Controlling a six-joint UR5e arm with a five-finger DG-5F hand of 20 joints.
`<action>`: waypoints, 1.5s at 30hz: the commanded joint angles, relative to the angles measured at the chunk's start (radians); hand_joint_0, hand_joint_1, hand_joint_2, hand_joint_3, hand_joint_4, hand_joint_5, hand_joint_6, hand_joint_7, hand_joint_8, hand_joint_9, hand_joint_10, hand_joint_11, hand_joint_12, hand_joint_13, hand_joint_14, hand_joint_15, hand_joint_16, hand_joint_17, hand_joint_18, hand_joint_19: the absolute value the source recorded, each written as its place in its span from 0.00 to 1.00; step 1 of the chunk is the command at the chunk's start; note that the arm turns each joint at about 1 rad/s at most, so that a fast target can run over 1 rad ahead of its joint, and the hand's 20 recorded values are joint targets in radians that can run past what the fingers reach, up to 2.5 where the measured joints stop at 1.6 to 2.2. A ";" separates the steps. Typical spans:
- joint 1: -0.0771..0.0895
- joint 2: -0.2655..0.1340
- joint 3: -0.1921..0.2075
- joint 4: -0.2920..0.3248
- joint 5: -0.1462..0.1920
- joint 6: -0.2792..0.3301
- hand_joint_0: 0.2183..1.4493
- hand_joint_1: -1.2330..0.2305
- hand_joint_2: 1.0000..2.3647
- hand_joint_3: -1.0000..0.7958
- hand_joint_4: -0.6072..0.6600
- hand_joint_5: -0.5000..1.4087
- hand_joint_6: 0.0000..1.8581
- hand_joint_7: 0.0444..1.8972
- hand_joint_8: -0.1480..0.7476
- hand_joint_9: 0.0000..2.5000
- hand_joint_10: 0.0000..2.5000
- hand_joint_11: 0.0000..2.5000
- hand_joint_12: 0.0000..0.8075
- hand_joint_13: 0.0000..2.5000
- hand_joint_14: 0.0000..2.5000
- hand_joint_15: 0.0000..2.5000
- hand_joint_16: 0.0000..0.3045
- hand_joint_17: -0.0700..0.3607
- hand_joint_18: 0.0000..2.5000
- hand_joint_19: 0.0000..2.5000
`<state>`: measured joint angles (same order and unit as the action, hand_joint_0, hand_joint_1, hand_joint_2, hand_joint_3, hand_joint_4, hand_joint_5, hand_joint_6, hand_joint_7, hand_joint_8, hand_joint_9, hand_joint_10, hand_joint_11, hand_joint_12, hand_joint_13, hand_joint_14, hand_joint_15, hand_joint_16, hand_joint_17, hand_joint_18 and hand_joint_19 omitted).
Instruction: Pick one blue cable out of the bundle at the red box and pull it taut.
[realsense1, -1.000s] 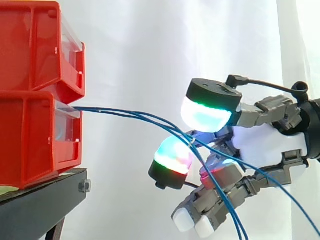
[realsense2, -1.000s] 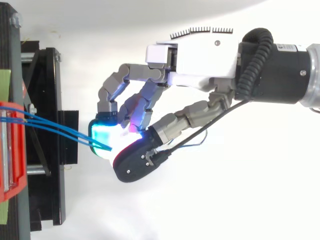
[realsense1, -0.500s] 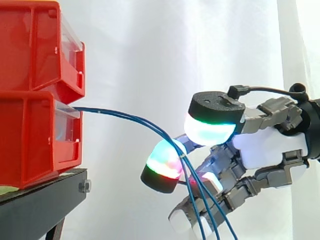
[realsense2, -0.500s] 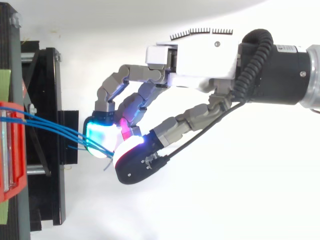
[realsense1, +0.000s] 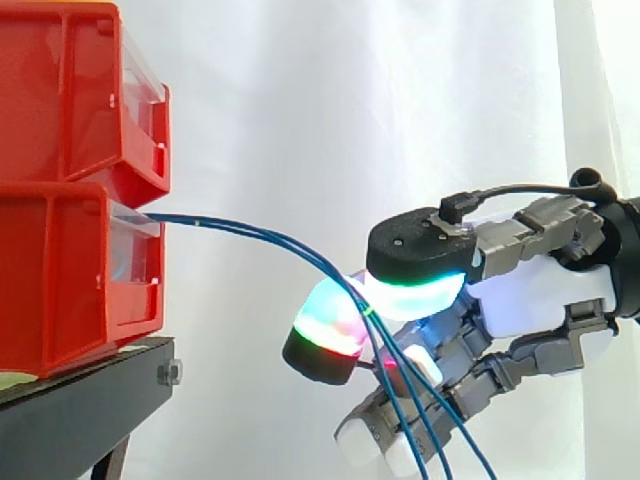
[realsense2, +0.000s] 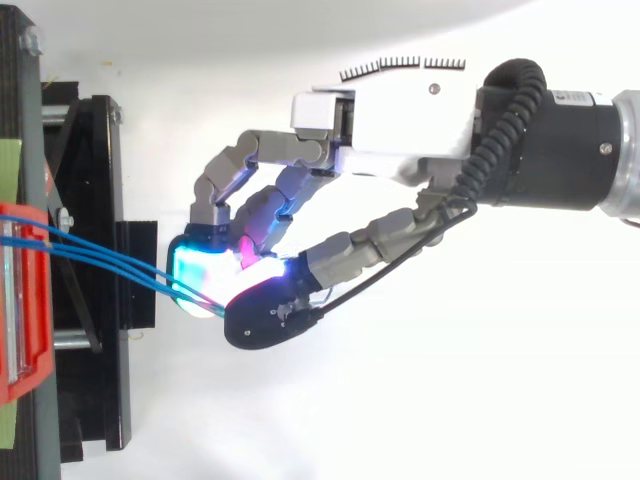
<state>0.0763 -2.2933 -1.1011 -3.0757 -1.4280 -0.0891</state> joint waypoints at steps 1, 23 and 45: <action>0.000 0.000 0.001 0.000 0.000 0.000 0.32 0.29 0.01 0.41 0.54 0.16 0.49 0.38 0.57 0.35 0.00 0.43 0.45 0.23 0.00 0.12 0.16 0.42 0.21 0.13; 0.005 0.000 0.000 0.000 -0.003 0.006 0.38 0.23 0.00 0.28 0.47 0.19 0.50 0.44 0.57 0.38 0.00 0.43 0.44 0.25 0.00 0.10 0.16 0.41 0.23 0.10; 0.014 0.000 0.000 -0.003 -0.023 0.264 0.32 0.34 0.01 0.36 0.47 0.19 0.50 0.45 0.56 0.39 0.00 0.44 0.44 0.24 0.00 0.12 0.16 0.42 0.21 0.13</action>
<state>0.0902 -2.2934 -1.1014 -3.0777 -1.4437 0.1553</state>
